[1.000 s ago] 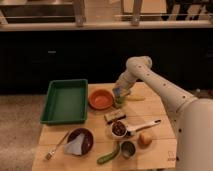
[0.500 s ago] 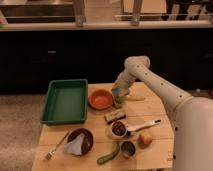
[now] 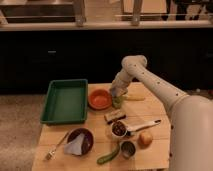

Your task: Wipe red bowl with sponge

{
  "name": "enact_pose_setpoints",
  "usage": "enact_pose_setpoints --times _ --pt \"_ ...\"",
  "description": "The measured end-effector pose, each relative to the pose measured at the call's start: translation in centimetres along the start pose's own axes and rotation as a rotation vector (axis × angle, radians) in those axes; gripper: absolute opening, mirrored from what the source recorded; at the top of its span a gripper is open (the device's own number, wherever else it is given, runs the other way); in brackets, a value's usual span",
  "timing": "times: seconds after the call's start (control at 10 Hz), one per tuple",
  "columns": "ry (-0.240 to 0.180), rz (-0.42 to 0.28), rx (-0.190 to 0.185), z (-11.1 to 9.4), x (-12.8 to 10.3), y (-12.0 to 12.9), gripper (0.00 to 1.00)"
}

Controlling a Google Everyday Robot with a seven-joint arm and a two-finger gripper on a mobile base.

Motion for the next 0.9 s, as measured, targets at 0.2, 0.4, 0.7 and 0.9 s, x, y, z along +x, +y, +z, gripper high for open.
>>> enact_pose_setpoints --times 0.2,0.4,0.7,0.9 --pt "0.005 -0.034 -0.005 -0.4 -0.7 -0.6 0.00" --pt "-0.004 -0.094 -0.018 -0.2 -2.0 -1.6 0.00" --pt "-0.056 -0.174 -0.050 1.0 -3.7 -2.6 0.00" --pt "-0.098 -0.226 -0.067 2.0 -4.7 -3.1 0.00"
